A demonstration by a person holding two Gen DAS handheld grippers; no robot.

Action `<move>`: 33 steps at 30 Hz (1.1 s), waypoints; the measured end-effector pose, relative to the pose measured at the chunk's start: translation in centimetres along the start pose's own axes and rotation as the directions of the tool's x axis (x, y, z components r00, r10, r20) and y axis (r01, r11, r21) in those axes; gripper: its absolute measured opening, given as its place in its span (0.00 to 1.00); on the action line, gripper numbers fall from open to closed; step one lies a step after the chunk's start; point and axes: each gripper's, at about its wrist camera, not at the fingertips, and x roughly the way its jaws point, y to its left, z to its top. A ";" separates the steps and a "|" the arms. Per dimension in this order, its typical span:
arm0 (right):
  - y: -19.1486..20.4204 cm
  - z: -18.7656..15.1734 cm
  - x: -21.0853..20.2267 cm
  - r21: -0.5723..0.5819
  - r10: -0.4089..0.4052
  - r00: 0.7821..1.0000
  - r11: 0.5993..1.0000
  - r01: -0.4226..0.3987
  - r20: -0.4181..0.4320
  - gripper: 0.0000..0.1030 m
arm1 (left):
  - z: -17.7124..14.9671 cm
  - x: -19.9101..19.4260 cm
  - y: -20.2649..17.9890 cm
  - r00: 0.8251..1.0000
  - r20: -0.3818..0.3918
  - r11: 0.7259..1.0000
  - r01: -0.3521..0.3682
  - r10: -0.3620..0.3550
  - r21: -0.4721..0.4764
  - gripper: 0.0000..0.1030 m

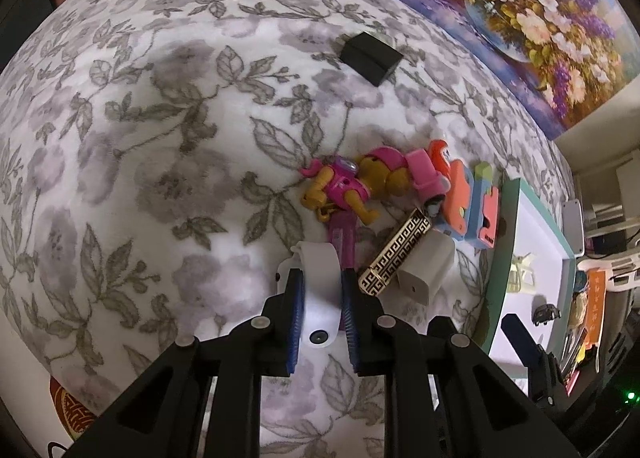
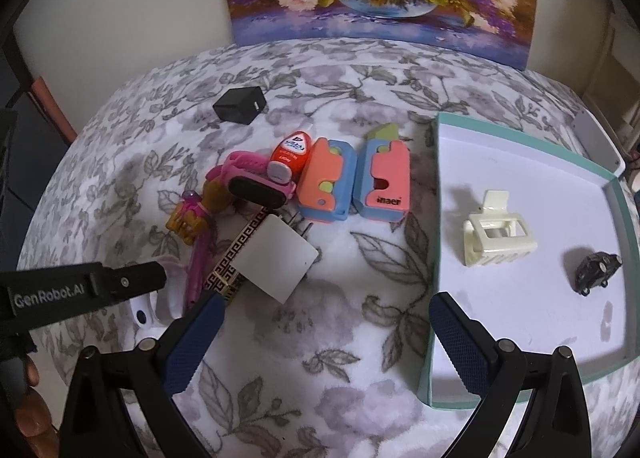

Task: Organize rigid objects
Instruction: 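Grasp the white charger plug with the right tool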

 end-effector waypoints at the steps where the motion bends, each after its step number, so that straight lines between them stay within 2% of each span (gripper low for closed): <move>1: 0.1 0.0 0.1 -0.007 0.004 1.000 1.000 -0.004 -0.002 1.00 | 0.0 0.0 0.1 1.000 0.001 1.000 0.003 -0.003 -0.006 0.19; 11: 1.4 0.3 0.2 -0.075 0.073 0.997 0.995 -0.073 0.000 1.00 | 0.4 -0.1 1.5 1.000 0.018 0.997 0.000 0.001 -0.072 0.19; 16: 0.9 0.9 0.0 -0.047 0.038 0.999 0.998 -0.036 0.035 1.00 | 0.7 -0.1 1.9 1.000 0.018 0.996 0.001 0.000 -0.086 0.19; 19: 0.2 1.3 0.4 -0.015 0.045 0.998 0.999 -0.045 0.031 1.00 | 0.8 0.1 2.0 1.000 0.011 0.996 0.004 -0.003 -0.089 0.19; 27: 0.2 2.3 1.3 -0.009 0.144 0.989 0.989 -0.145 -0.007 1.00 | 1.1 0.4 2.0 1.000 0.009 0.996 0.004 -0.003 -0.094 0.19; 29: 0.4 2.5 1.5 -0.011 0.163 0.987 0.987 -0.163 -0.013 0.97 | 1.2 0.5 1.9 1.000 0.008 0.996 0.003 -0.002 -0.091 0.19; 31: 0.7 2.6 1.8 -0.015 0.163 0.986 0.987 -0.163 -0.022 0.86 | 1.2 0.5 1.9 1.000 0.009 0.996 0.004 -0.003 -0.093 0.19; 33: 0.8 2.7 2.5 -0.007 0.165 0.985 0.986 -0.165 -0.042 0.84 | 1.3 0.6 1.9 1.000 0.009 0.996 0.005 -0.004 -0.094 0.19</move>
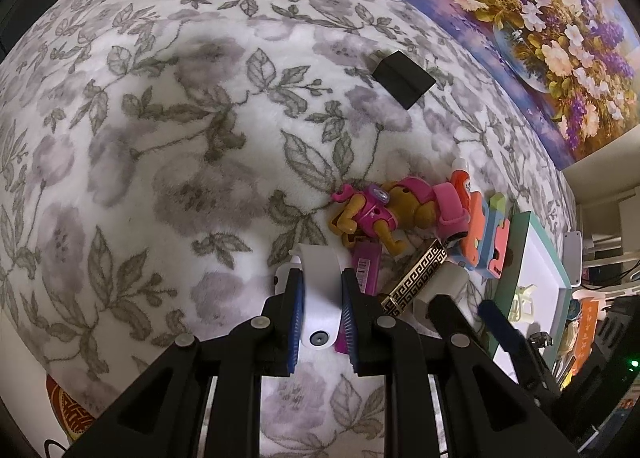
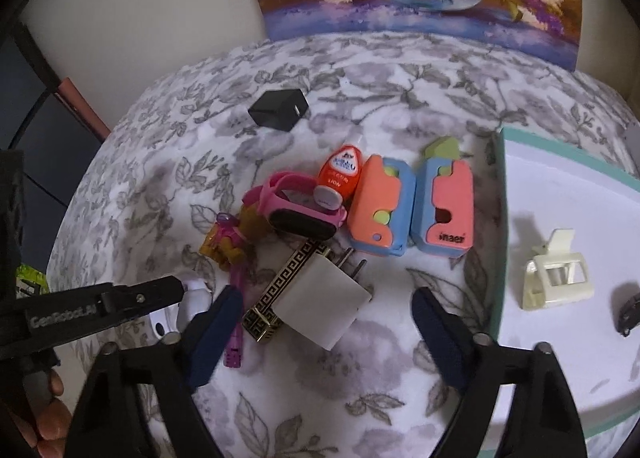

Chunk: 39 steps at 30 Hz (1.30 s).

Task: Organize rigid objects
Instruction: 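Grasp the white charger plug with the right tool, then carry the charger plug into the tray with the right tool while the left tool carries the earbud case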

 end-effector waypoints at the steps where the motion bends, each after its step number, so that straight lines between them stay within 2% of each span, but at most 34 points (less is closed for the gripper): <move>1: 0.0 0.0 0.3 0.002 0.002 1.000 1.000 -0.002 -0.009 0.82 | 0.0 0.0 0.0 1.000 0.000 1.000 0.000 0.000 0.000 0.19; 7: 0.4 0.2 2.2 0.002 -0.004 0.998 1.000 0.004 -0.055 0.63 | 0.2 0.3 -0.4 1.000 0.000 1.000 -0.004 0.004 0.014 0.19; 9: 0.5 0.3 2.7 0.002 -0.014 0.998 1.000 0.014 -0.066 0.61 | 0.2 0.4 -0.6 1.000 0.001 1.000 -0.004 0.004 0.017 0.19; 16: -0.1 0.3 3.1 0.059 0.013 0.998 0.998 -0.009 -0.066 0.61 | -0.1 2.4 -1.2 0.999 -0.046 0.999 -0.029 0.030 0.024 0.19; 18: -0.2 0.3 3.1 0.072 0.015 0.998 0.997 -0.011 -0.062 0.61 | -0.1 2.3 -1.4 0.999 -0.037 0.999 -0.034 0.035 0.033 0.19; 24: -0.4 0.1 2.7 0.092 0.038 0.997 0.995 -0.032 -0.065 0.61 | 0.3 0.8 -1.9 1.000 0.017 0.999 -0.013 0.012 0.052 0.19; 31: -1.6 0.0 0.3 0.152 0.097 0.995 0.984 -0.095 -0.011 0.60 | 0.0 -3.1 -4.0 0.989 0.142 0.992 0.015 -0.033 0.126 0.19; 35: -3.0 0.1 -2.2 0.161 0.075 0.997 0.984 -0.079 0.035 0.60 | -0.5 -3.8 -6.3 0.985 0.164 0.981 0.022 -0.054 0.193 0.19; 39: -5.9 0.0 -4.7 0.208 -0.018 0.997 0.978 0.002 0.076 0.60 | -2.1 -3.6 -9.9 0.985 0.163 0.956 0.005 -0.055 0.293 0.19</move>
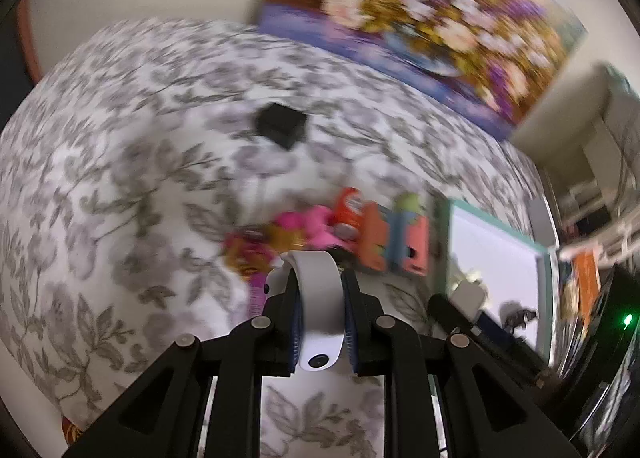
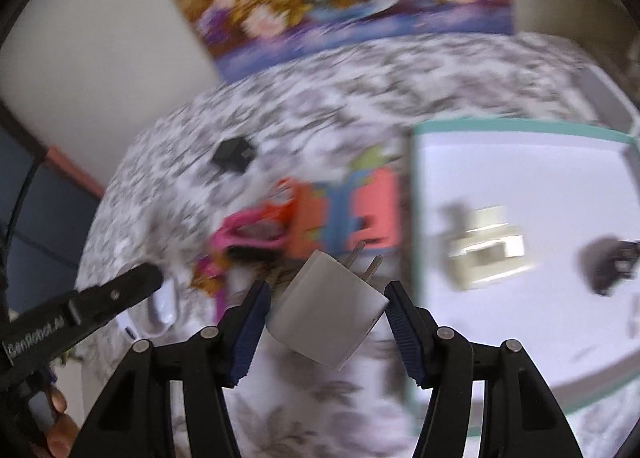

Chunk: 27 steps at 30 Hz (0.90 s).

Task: Organize rigid objects
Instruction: 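Carry the charger plug into the tray with the right tool while the left tool carries the earbud case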

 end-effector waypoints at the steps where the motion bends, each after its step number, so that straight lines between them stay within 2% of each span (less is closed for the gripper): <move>1: -0.8 0.1 -0.6 0.007 -0.034 0.999 0.999 0.034 0.015 0.61 | -0.3 0.0 -0.8 1.000 -0.001 1.000 0.001 -0.001 0.022 0.19; 8: -7.1 0.3 -3.6 0.132 -0.167 0.984 0.979 0.159 0.055 0.61 | -2.7 1.1 -7.8 0.999 -0.033 0.979 0.031 -0.025 0.200 0.19; 15: -14.2 -0.4 -5.7 0.284 -0.277 0.961 0.923 0.258 0.028 0.61 | -5.5 2.0 -13.0 0.995 -0.077 0.941 0.080 -0.058 0.328 0.19; 21: -18.2 -1.2 -7.1 0.350 -0.339 0.941 0.883 0.312 0.017 0.61 | -7.4 3.3 -15.9 0.987 -0.142 0.914 0.126 -0.076 0.385 0.19; 27: -19.9 -1.8 -6.3 0.378 -0.344 0.938 0.865 0.329 -0.029 0.61 | -7.7 4.7 -16.0 0.986 -0.161 0.913 0.100 -0.038 0.395 0.19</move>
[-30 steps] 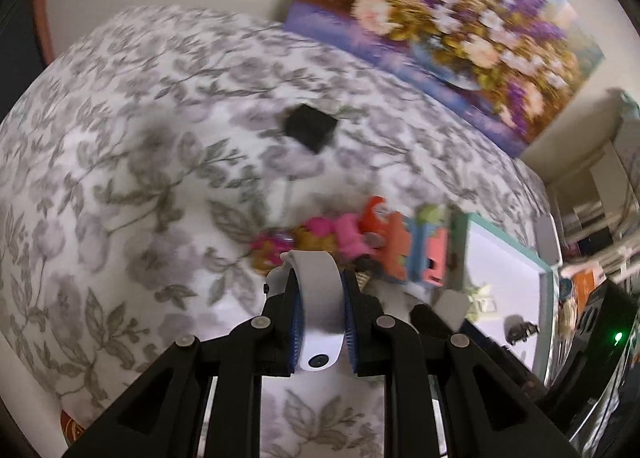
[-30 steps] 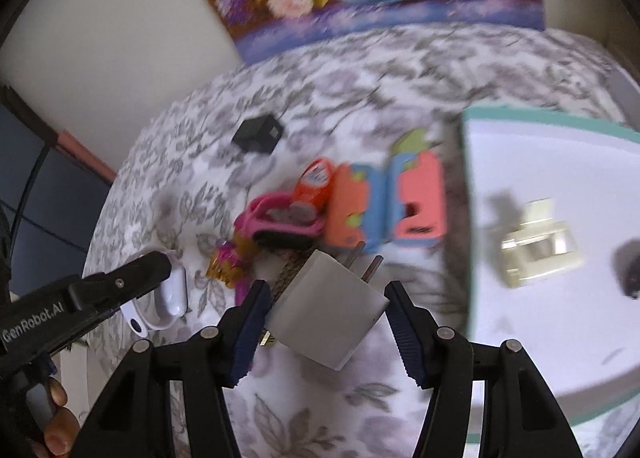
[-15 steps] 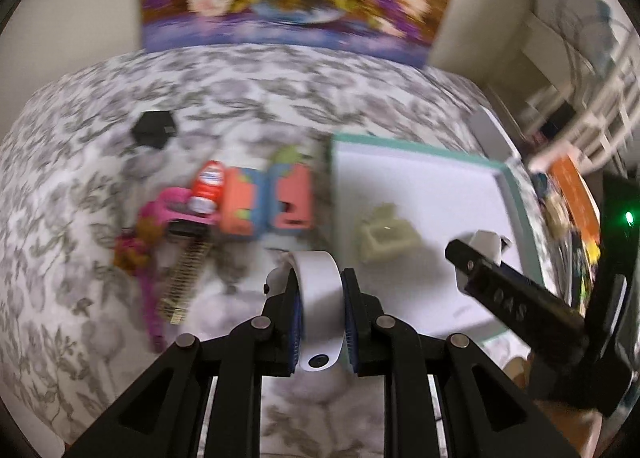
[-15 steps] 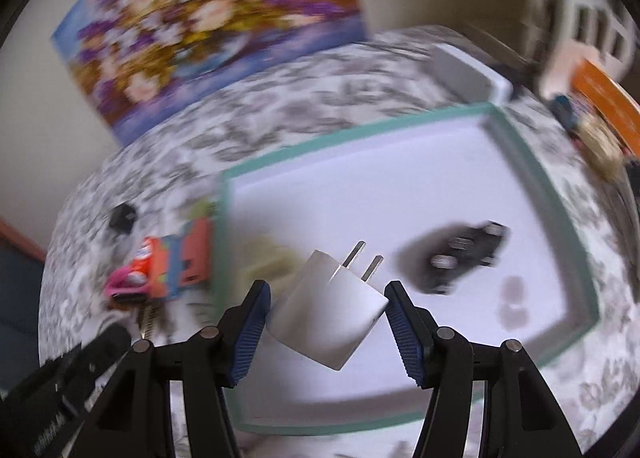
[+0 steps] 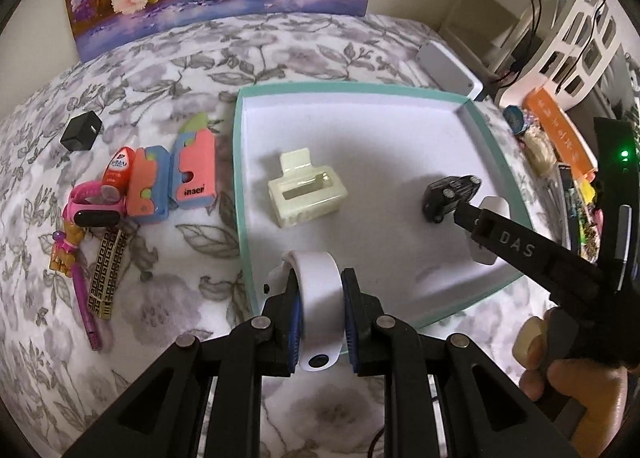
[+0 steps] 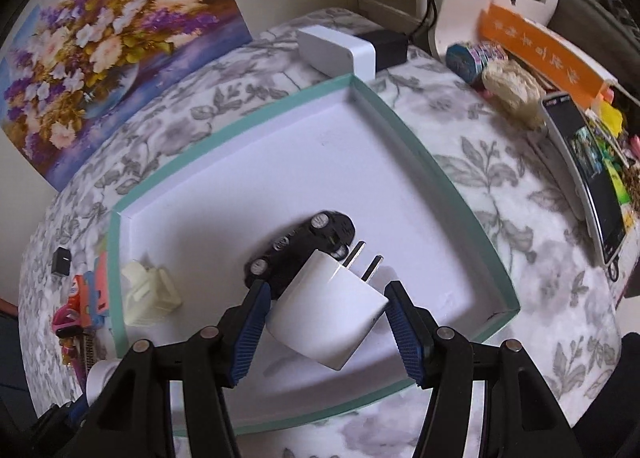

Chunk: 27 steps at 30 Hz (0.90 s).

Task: Organize rigid objects
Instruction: 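Carry the charger plug into the tray with the right tool while the left tool carries the earbud case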

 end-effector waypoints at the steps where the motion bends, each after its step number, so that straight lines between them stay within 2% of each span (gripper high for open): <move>1: 0.0 -0.1 0.2 -0.001 -0.001 1.000 1.000 0.001 -0.006 0.61 | 0.0 0.2 0.1 1.000 -0.009 1.000 -0.001 0.001 -0.003 0.19; 5: 0.3 -0.4 0.6 -0.023 -0.009 1.000 1.000 0.009 -0.015 0.61 | -0.1 0.6 0.5 1.000 -0.027 1.000 0.012 -0.013 -0.023 0.19; 15: 0.3 -0.7 1.4 -0.028 -0.028 0.999 0.999 0.026 -0.042 0.61 | 0.0 1.3 0.6 0.999 -0.038 1.000 -0.005 0.005 -0.013 0.19; 22: 0.6 -0.9 2.1 -0.054 -0.048 0.997 0.998 0.045 -0.064 0.61 | -0.3 3.3 1.5 0.996 -0.088 0.999 -0.028 0.025 -0.028 0.19; 27: 0.8 -0.9 2.2 -0.060 -0.044 0.997 0.997 0.040 -0.065 0.61 | -0.4 3.4 1.9 0.996 -0.088 0.999 -0.024 0.020 -0.038 0.19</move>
